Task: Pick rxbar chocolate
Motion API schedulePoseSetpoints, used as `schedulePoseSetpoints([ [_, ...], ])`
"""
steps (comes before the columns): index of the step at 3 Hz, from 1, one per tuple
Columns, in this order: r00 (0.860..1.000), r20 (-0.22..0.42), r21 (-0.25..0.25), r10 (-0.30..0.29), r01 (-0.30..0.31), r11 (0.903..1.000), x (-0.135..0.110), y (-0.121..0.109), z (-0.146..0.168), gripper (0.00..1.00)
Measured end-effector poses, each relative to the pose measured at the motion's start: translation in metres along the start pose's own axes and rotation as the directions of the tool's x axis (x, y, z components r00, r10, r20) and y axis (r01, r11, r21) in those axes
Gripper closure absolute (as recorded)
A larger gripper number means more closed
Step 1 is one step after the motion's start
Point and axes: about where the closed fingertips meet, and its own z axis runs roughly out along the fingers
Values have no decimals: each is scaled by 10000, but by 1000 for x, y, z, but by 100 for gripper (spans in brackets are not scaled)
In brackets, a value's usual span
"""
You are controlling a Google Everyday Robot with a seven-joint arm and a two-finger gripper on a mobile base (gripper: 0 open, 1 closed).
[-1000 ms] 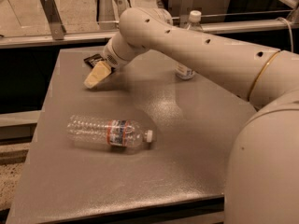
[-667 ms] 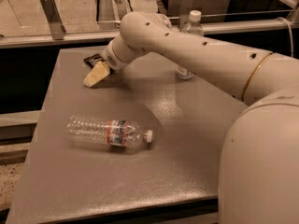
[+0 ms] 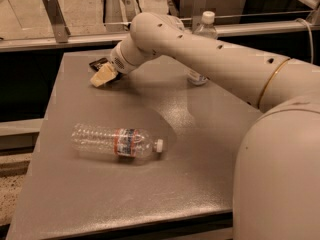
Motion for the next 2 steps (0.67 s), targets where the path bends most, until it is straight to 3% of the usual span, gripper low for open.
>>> schedulePoseSetpoints([
  [1,10000,1,0,-1,1,10000,-1,0,-1,87],
  [2,10000,2,-1,-2,2,10000,-2,0,-2,100],
])
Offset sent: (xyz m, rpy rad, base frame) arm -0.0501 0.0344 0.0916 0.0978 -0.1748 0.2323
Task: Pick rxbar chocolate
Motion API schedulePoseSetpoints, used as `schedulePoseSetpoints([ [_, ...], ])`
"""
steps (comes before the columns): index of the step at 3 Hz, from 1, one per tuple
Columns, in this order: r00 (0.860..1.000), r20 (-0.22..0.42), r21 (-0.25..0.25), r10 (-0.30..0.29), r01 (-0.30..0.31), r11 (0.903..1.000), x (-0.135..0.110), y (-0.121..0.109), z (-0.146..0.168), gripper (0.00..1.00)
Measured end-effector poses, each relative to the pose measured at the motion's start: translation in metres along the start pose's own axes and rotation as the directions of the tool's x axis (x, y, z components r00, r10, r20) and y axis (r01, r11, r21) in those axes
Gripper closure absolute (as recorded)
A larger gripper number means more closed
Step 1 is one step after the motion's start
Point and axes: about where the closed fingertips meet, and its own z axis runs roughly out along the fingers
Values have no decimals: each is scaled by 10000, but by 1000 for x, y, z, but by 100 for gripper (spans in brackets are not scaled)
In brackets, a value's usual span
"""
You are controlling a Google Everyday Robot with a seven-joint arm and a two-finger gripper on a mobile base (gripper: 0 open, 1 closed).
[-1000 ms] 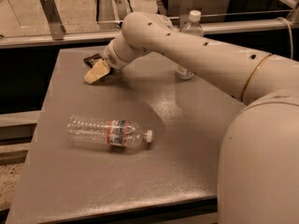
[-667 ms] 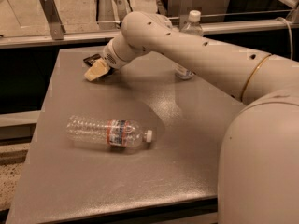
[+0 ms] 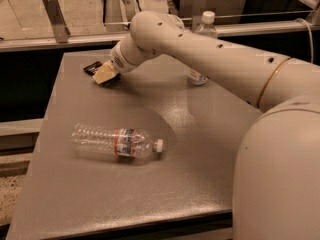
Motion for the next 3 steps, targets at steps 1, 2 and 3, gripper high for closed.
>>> schedulePoseSetpoints([
  [1,10000,1,0,-1,1,10000,-2,0,-1,100],
  [2,10000,2,-1,-3,3,10000,-2,0,-2,100],
  [3,9955,641,-149,-695,706,9974,-19,15,-29,100],
])
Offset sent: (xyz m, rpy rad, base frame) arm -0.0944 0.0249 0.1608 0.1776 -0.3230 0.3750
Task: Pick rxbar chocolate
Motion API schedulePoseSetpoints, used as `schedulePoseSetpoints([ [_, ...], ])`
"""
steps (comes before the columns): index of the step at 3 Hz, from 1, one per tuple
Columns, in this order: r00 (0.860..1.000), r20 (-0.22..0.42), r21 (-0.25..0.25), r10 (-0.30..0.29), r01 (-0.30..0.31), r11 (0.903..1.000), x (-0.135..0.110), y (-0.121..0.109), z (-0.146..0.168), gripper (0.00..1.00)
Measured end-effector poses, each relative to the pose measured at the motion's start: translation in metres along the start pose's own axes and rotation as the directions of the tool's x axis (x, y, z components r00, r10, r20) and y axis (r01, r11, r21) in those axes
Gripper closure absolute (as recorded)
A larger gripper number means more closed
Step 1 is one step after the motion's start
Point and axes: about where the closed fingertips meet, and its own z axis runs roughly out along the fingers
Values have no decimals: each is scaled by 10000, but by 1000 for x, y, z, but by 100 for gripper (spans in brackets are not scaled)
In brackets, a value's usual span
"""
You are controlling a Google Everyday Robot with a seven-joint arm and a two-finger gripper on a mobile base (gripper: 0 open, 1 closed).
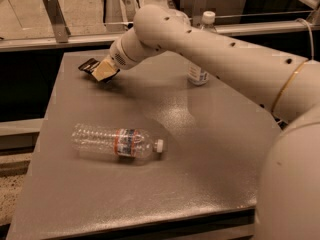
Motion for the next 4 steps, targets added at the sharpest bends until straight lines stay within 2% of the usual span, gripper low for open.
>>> schedulePoseSetpoints([
  [1,9841,1489,-182,-968,1006,9948,-39,36,-68,100],
  [2,9540,2556,-231,-1568,1681,9855,-53,58,-117,100],
  [3,9298,3116,-210,-1960,2129,9768,-45,70,-154,100],
  [4,9298,3116,-211,-1961,2130,9768,-45,70,-154,100],
])
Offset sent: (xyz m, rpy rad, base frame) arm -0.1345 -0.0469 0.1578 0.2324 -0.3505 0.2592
